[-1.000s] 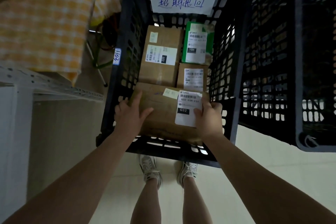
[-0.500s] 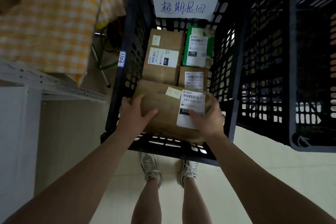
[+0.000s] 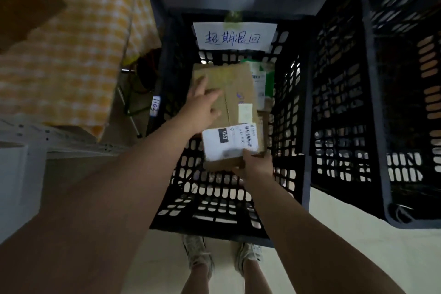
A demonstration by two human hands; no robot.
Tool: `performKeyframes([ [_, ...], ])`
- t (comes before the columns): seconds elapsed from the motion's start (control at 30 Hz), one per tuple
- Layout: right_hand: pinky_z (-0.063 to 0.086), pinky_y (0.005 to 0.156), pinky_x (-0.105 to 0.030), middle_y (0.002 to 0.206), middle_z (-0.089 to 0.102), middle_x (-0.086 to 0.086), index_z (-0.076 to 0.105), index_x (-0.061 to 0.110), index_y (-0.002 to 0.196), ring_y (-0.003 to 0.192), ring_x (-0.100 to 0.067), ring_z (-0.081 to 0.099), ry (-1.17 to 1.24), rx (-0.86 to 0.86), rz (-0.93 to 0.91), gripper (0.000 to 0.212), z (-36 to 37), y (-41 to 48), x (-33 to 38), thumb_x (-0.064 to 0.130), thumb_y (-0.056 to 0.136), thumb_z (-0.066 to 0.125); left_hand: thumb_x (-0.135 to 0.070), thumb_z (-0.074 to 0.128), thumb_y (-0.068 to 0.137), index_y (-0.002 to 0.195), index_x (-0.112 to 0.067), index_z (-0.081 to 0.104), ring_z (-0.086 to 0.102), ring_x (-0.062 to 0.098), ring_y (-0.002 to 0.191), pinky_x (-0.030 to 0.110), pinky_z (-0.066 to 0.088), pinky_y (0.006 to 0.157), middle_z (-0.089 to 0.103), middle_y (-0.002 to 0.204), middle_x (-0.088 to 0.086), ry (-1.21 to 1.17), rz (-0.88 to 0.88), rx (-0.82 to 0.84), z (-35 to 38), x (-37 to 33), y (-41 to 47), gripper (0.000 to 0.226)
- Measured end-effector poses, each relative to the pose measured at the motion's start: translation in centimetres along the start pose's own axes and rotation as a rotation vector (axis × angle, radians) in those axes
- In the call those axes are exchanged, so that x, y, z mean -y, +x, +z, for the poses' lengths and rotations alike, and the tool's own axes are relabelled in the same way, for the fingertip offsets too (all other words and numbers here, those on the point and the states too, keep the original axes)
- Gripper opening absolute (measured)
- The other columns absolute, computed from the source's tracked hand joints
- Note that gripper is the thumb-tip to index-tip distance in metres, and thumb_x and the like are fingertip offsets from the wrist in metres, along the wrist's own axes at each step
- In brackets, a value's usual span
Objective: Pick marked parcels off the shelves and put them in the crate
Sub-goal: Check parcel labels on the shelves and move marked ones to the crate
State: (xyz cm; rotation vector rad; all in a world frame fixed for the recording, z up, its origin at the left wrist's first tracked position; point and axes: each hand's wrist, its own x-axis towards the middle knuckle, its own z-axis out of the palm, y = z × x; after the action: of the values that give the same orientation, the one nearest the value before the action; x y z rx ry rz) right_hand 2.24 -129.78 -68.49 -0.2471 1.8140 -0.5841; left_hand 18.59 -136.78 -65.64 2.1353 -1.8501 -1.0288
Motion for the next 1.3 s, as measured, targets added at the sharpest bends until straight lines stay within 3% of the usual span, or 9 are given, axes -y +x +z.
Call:
performKeyframes([
  [0.1,0.057,0.08,-0.043,0.115,0.061,-0.009,0.06,0.016,0.109,0.104,-0.03,0.061,-0.275,-0.005,-0.116,0.039,1.1,1.8,-0.7,0.034,0.079,0.075,-0.019,0.063,0.089,0.146,-0.023,0.034,0.013,0.03,0.144,0.036,0.017,0.118,-0.011,0.158,0.012,-0.088,-0.179,0.123,3.4,2.2,-1.1,0.064],
  [0.2,0.047,0.099,-0.041,0.129,0.052,-0.01,0.049,0.019,0.134,0.117,-0.03,0.053,-0.51,-0.011,-0.352,0.048,1.4,2.0,-0.3,0.035,0.09,0.061,-0.023,0.065,0.087,0.149,-0.029,0.024,0.028,0.029,0.137,0.031,0.028,0.109,0.007,0.155,0.013,-0.223,-0.287,0.037,5.3,3.9,-4.5,0.075],
  [0.3,0.049,0.094,-0.035,0.127,0.058,-0.005,0.042,0.024,0.14,0.112,-0.024,0.058,-0.517,0.057,-0.462,0.044,1.0,2.4,0.2,0.031,0.097,0.049,-0.021,0.071,0.083,0.15,-0.031,0.016,0.041,0.018,0.126,0.026,0.036,0.098,0.035,0.141,0.002,-0.496,-0.235,0.095,6.5,3.2,-6.8,0.087],
  [0.4,0.052,0.091,-0.038,0.108,0.063,0.003,0.051,0.019,0.132,0.103,-0.018,0.061,-0.466,0.086,-0.545,0.037,1.1,2.2,1.0,0.03,0.097,0.051,-0.02,0.069,0.085,0.148,-0.027,0.026,0.03,0.021,0.134,0.029,0.03,0.107,0.023,0.148,0.008,-0.324,-0.202,-0.001,6.1,2.4,-6.7,0.076],
  [0.5,0.051,0.088,-0.028,0.113,0.065,0.001,0.05,0.013,0.132,0.103,-0.013,0.06,-0.391,0.112,-0.591,0.04,2.6,2.3,2.4,0.029,0.096,0.054,-0.015,0.062,0.089,0.142,-0.021,0.041,0.024,0.024,0.138,0.04,0.03,0.113,0.015,0.153,0.006,-0.103,-0.039,-0.191,3.3,2.9,-5.1,0.057],
  [0.6,0.051,0.078,-0.02,0.118,0.062,0.007,0.042,0.024,0.138,0.101,-0.01,0.061,-0.372,0.192,-0.632,0.045,5.0,2.8,3.6,0.023,0.095,0.056,-0.015,0.054,0.095,0.143,-0.018,0.038,0.024,0.031,0.136,0.043,0.033,0.107,0.01,0.157,0.008,0.17,0.004,-0.189,1.3,4.3,-2.8,0.051],
  [0.8,0.053,0.083,-0.043,0.107,0.065,-0.002,0.017,0.046,0.147,0.086,-0.02,0.063,-1.082,0.237,-0.657,0.069,8.7,5.3,5.1,0.01,0.096,0.047,-0.012,0.053,0.089,0.129,-0.014,0.043,0.03,0.026,0.132,0.037,0.041,0.097,0.033,0.142,0.009,0.656,0.032,-0.068,2.5,5.7,-0.9,0.041],
  [1.1,0.039,0.102,-0.048,0.137,0.049,-0.011,0.003,0.043,0.149,0.125,-0.031,0.045,-1.448,0.301,-0.811,0.061,7.3,6.4,6.4,0.038,0.1,0.039,-0.007,0.054,0.087,0.125,-0.013,0.041,0.046,0.023,0.117,0.035,0.046,0.084,0.039,0.133,0.008,0.636,0.045,-0.052,2.9,6.0,-0.5,0.04],
  [1.3,0.026,0.111,-0.049,0.146,0.039,-0.012,0.028,0.024,0.146,0.134,-0.034,0.035,-1.586,0.184,-0.945,0.048,4.8,1.8,6.3,0.029,0.1,0.039,-0.017,0.06,0.086,0.124,-0.015,0.049,0.039,0.027,0.127,0.037,0.044,0.094,0.049,0.13,0.009,0.638,0.075,-0.09,0.2,4.2,-3.8,0.04],
])
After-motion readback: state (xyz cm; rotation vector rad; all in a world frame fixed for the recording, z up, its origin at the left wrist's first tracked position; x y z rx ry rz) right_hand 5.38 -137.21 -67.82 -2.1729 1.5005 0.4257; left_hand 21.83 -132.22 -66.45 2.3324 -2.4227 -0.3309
